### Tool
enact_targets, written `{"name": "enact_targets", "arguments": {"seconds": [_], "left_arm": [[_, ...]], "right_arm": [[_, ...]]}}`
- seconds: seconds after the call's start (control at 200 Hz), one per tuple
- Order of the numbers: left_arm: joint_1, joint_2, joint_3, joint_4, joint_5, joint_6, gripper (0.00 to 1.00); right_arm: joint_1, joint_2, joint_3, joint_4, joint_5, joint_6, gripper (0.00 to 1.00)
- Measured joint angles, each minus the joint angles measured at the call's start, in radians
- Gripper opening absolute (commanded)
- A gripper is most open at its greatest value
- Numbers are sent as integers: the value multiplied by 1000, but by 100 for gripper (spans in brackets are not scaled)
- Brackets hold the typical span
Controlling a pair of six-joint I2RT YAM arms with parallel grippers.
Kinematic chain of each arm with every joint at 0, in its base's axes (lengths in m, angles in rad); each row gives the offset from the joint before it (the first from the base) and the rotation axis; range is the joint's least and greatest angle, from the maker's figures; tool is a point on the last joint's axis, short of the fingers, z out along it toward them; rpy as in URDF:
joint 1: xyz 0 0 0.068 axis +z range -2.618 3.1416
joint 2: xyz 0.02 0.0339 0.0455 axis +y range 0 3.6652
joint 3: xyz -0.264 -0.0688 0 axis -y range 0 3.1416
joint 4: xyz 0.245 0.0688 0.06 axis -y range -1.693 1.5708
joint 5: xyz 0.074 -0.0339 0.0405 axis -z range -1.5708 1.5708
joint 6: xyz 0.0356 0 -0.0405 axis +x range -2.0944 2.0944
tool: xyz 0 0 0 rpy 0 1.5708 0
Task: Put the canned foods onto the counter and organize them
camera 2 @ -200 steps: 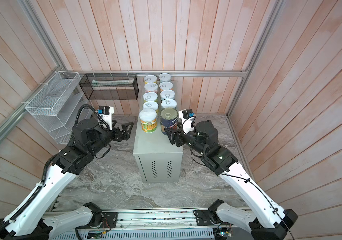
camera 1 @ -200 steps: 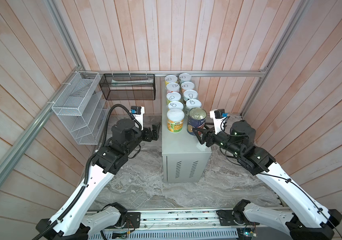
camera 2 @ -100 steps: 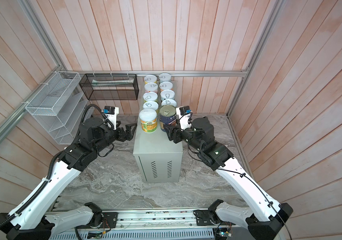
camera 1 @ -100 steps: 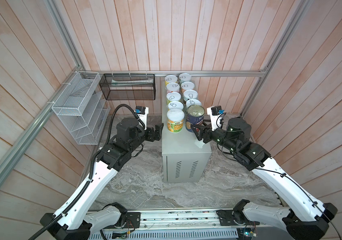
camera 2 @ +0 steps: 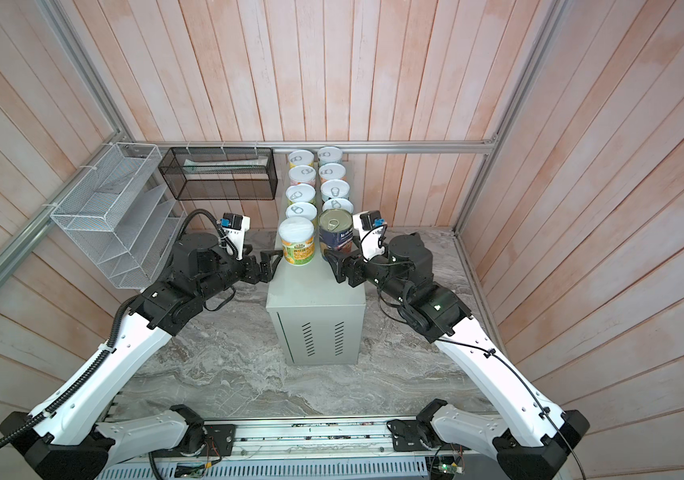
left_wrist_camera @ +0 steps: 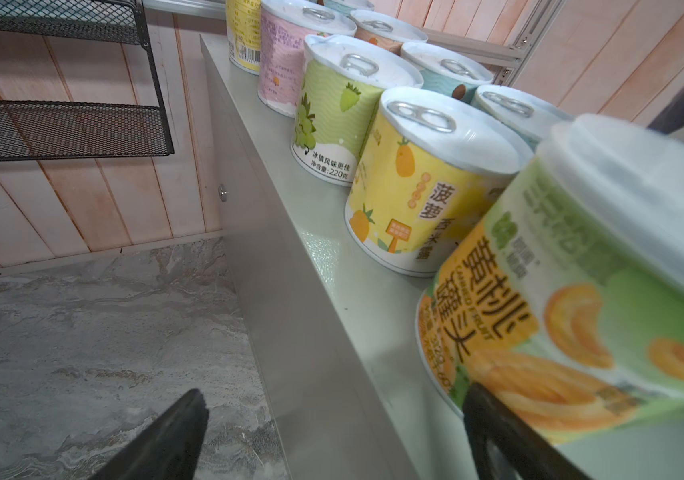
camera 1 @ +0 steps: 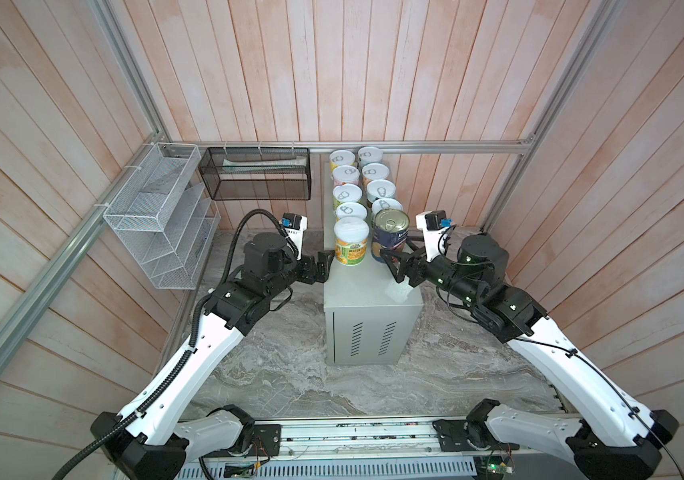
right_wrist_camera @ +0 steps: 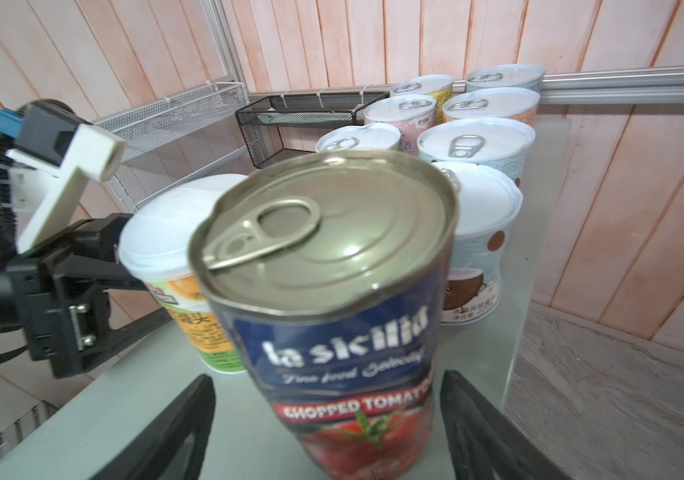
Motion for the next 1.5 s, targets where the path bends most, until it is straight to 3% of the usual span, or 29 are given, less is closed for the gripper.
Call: {"name": "enact_targets", "arguments": {"seconds": [0.205, 0.435, 0.545, 0.715, 0.83, 1.28, 1.5], "left_arm": [[2, 0, 6, -14, -27, 7, 100], [111, 22, 98, -66, -37, 11, 100], [152, 43, 134, -61, -34, 11, 100], [167, 120, 175, -17, -30, 8, 100], [168, 171, 176, 25, -29, 7, 100], [168, 253, 172, 166, -34, -2, 100], [168, 270, 159, 207, -33, -23, 100]], "right_arm": [[0, -59, 26, -44, 7, 0, 84], [-7, -152, 102, -87, 230, -1, 85], [-85, -154, 128, -75, 302, -16, 87], [-419, -89, 55, 29, 165, 38, 86], [-548, -27, -35, 104, 68, 100, 86], [-560, 110, -97, 351, -63, 183, 85], [-475, 180, -84, 373, -64, 184, 85]]}}
